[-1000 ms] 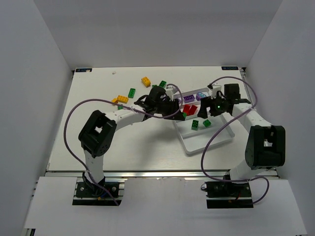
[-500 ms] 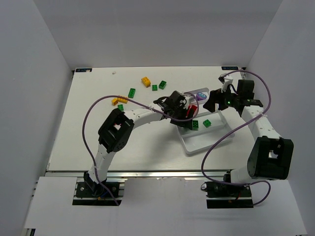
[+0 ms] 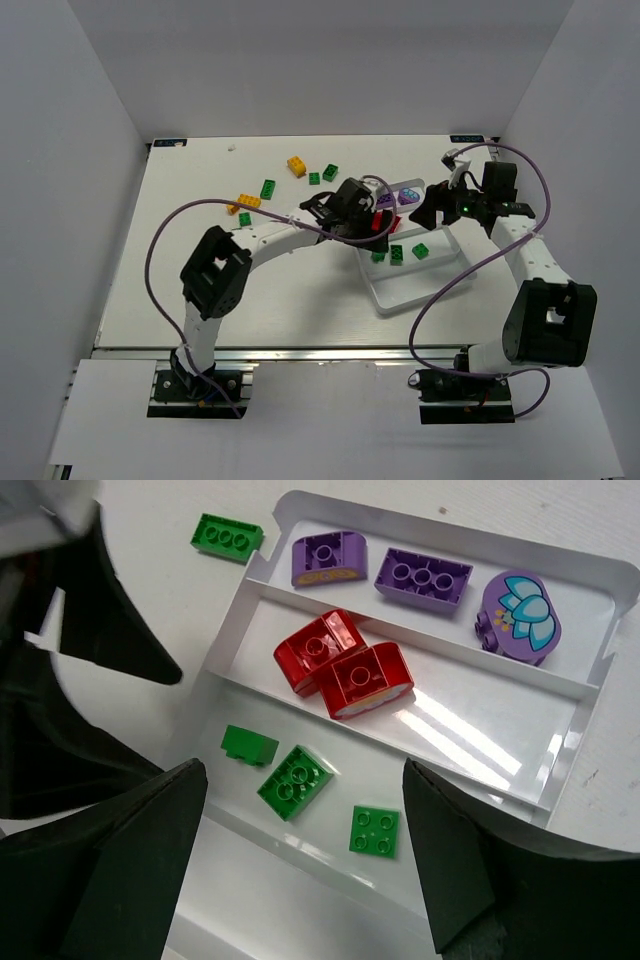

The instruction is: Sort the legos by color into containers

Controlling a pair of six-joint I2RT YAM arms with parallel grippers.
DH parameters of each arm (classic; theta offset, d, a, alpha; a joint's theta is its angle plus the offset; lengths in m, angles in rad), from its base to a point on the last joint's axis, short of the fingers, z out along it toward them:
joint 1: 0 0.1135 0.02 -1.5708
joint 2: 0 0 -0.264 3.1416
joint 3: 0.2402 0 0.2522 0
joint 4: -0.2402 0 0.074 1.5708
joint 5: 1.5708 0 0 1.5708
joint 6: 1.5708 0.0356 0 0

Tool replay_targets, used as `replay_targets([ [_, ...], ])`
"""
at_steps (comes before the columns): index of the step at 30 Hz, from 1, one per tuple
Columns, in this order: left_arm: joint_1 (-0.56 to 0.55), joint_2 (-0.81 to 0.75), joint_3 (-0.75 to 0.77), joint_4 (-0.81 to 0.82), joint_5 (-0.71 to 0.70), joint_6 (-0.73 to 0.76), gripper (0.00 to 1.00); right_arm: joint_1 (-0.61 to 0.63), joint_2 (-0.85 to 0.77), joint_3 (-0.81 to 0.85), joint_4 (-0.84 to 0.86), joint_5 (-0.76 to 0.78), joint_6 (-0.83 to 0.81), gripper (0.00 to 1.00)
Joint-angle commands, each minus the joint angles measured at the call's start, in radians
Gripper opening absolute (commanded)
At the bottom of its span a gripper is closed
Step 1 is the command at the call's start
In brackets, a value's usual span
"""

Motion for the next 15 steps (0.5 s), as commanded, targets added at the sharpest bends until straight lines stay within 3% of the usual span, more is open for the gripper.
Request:
replay_targets([
  [1,0.016,-0.204,-0.09,0.058,-0.101,-0.037,0.98,-0.002,-0.058,0.006,0.034,-0.076,-0.035,0.82],
  [5,0.052,-0.354,-0.266,0.126,-0.219,-0.124,0.98,-0.002,-0.119,-0.061,0.148,-0.143,-0.036,0.78],
  [9,0.131,-0.505,-0.444,0.189,-0.338,-0.244,0.98,0.008,-0.176,-0.204,0.381,-0.266,-0.048,0.77],
  [10,0.147,-0.531,-0.472,0.189,-0.352,-0.257,0.98,0.017,-0.18,-0.216,0.401,-0.304,-0.054,0.85],
  [11,0.161,-0.554,-0.497,0.187,-0.372,-0.279,0.98,0.024,-0.177,-0.225,0.409,-0.333,-0.068,0.89],
  [14,0.22,-0.634,-0.57,0.152,-0.412,-0.304,0.98,0.087,-0.156,-0.204,0.283,-0.384,-0.23,0.9],
  [15,0.244,-0.666,-0.592,0.117,-0.429,-0.306,0.98,0.107,-0.148,-0.187,0.213,-0.386,-0.358,0.89],
])
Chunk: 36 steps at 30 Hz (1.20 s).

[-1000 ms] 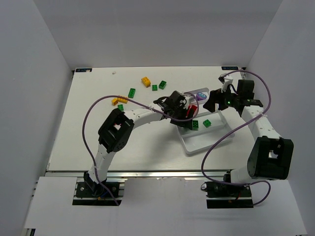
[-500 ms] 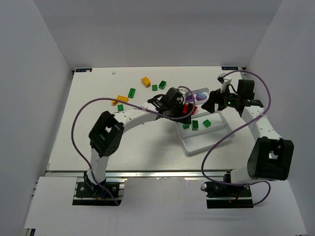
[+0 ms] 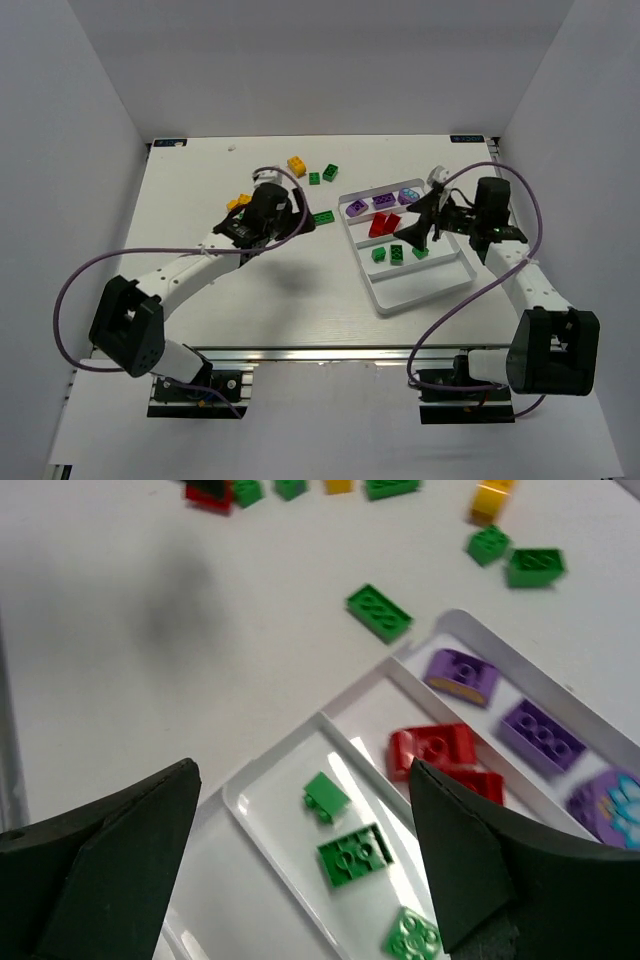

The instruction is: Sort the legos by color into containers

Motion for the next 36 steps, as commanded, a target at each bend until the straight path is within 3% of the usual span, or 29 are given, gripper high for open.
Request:
replay_targets([
  [1,0.046,-0.095,-0.051,-0.055,-0.112,-0.061,0.98,0.084,0.028,0.063,-0.2,-0.11,-0.294,0.89],
  [2,0.063,-0.114,-0.057,-0.1,-0.15,-0.052,0.98,0.112,0.041,0.076,-0.253,-0.11,-0.38,0.89],
  [4,0.078,-0.128,-0.054,-0.148,-0.192,-0.036,0.98,0.136,0.042,0.087,-0.309,-0.085,-0.394,0.89],
  [13,0.167,-0.183,-0.078,-0.274,-0.293,0.155,0.95,0.274,0.054,0.053,-0.248,-0.041,-0.321,0.81],
  [26,0.267,-0.117,-0.048,-0.265,-0.173,0.511,0.96,0.362,0.087,0.076,-0.226,-0.022,-0.276,0.79],
  [36,0.37,-0.013,-0.025,-0.221,-0.061,0.663,0.95,0.371,0.096,0.073,-0.24,-0.007,-0.284,0.8],
])
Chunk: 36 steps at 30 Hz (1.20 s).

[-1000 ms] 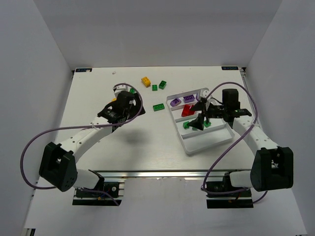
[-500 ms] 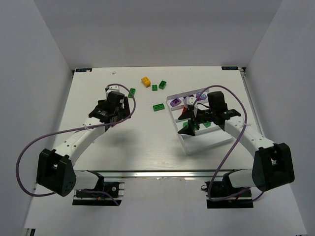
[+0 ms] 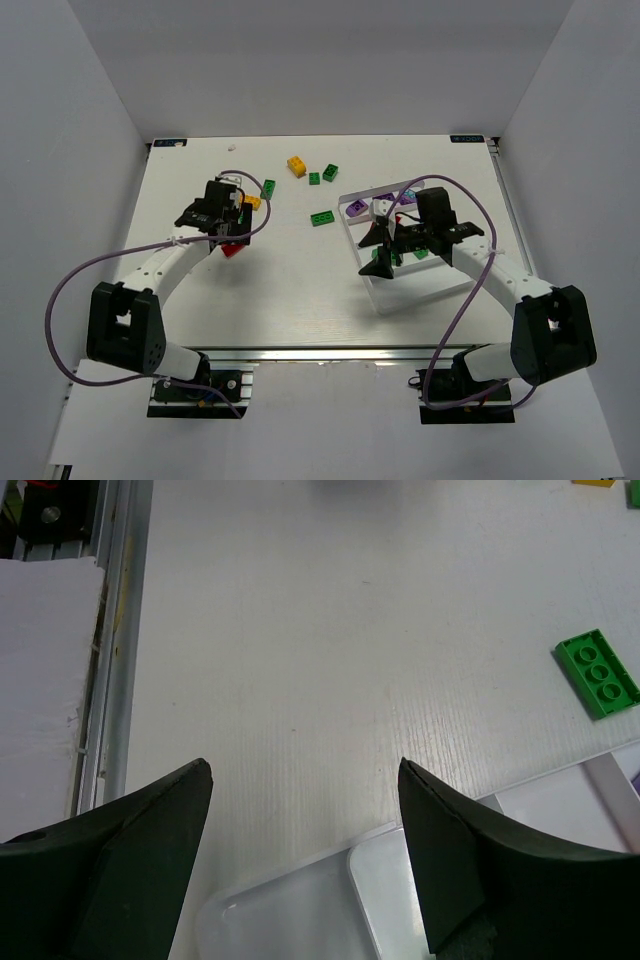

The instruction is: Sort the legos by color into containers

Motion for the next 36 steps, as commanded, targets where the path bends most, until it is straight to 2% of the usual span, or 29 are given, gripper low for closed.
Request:
replay_targets([
  [1,0.017,0.042,0.041,0.024,0.071,0.109,0.95,0.005,0.009,0.029,0.007,-0.004,-0.002,0.8],
  [8,0.02,0.133,0.064,0.032,0.157,0.23,0.91,0.004,0.028,0.037,0.006,0.003,-0.002,0.8],
  [16,0.04,0.218,0.077,0.052,0.185,0.298,0.86,0.004,0.045,0.047,0.001,0.012,-0.006,0.8],
  [24,0.071,0.3,0.107,0.047,0.22,0.318,0.8,0.005,0.046,0.046,-0.005,0.024,-0.013,0.8],
  [36,0.071,0.292,0.06,0.069,0.226,0.312,0.73,0.005,0.046,0.046,-0.007,0.026,-0.013,0.8],
])
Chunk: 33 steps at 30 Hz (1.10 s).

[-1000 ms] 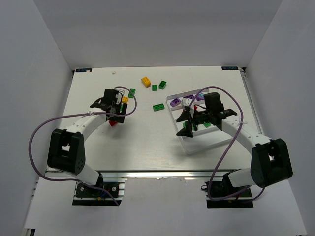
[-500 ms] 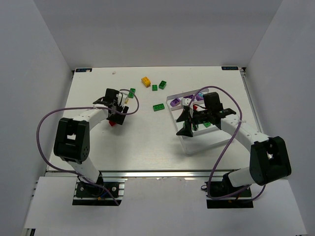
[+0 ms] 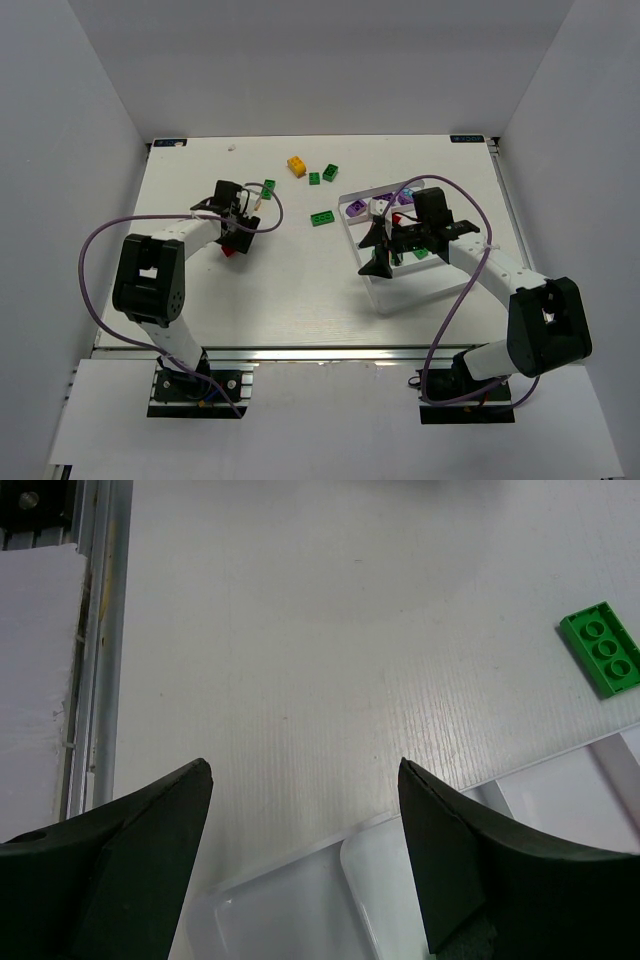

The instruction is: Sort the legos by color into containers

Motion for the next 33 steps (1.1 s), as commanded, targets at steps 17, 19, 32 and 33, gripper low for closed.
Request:
replay_targets([
  [17,0.003,-0.087,-0.072,0.028,0.073,-0.055,0.34,0.005,-0.012,0.036,0.001,-0.013,0.011,0.79],
  [19,0.004,-0.117,-0.079,0.031,0.087,-0.078,0.31,0.005,-0.013,0.035,0.019,-0.005,0.039,0.78],
  [32,0.001,-0.421,-0.215,0.165,0.409,-0.317,0.27,0.011,0.106,0.139,0.08,0.002,0.485,0.57],
  [33,0.001,-0.438,-0.23,0.189,0.453,-0.345,0.27,0.013,0.125,0.16,0.066,-0.011,0.508,0.57],
])
